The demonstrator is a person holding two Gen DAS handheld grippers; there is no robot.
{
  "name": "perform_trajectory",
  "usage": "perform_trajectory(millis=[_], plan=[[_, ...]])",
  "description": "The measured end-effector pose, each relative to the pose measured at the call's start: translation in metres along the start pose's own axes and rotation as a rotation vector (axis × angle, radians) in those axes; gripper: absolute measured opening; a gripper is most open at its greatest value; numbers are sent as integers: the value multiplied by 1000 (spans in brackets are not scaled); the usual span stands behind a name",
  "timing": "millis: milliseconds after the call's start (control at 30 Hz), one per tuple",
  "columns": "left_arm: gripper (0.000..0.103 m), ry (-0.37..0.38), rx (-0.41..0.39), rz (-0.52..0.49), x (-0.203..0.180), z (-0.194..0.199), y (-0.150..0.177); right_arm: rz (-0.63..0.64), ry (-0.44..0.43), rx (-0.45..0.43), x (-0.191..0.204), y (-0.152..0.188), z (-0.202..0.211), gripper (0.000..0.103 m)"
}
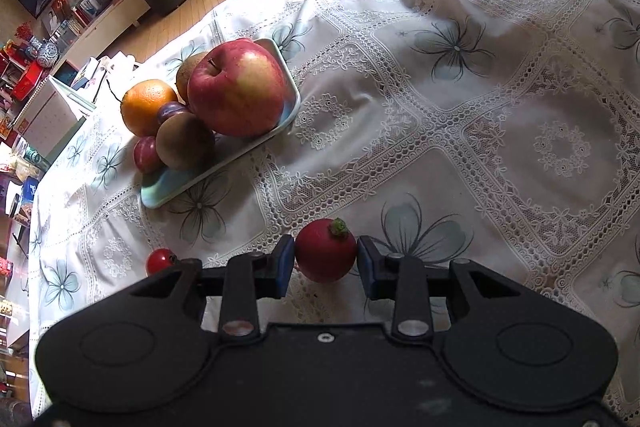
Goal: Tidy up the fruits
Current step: 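Lift and carry the red fruit and dark plum in both tools toward the basket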
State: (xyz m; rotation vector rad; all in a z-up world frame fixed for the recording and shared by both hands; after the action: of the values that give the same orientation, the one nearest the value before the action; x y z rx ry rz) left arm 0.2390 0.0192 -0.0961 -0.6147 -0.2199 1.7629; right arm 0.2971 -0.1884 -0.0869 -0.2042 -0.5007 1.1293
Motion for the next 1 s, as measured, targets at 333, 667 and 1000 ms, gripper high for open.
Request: perform_trajectory(millis=[333,667,1000], plan=[[45,-1,-34,-14,-2,3,-2,13,-3,-2,1,0,1,35],[45,-48,12,-62,-11,-7,-4,26,3,-5,3,0,0,35],[45,-80,106,-16,-10,-22,-12,26,8,-3,1,-1,-2,35]])
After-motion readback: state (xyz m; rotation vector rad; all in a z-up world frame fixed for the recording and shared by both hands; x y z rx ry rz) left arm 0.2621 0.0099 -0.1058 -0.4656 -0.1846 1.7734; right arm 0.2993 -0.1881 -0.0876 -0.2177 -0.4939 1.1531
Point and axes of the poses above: each gripper's, at about its wrist camera, not at the fingertips, and z roughly against the way its jaws point, x to its left, y to its underside, the point moved 2 cm from there along -z, roughly the way its jaws point, and after that the axes turned 1 degree about y, right-handed, at the moved point
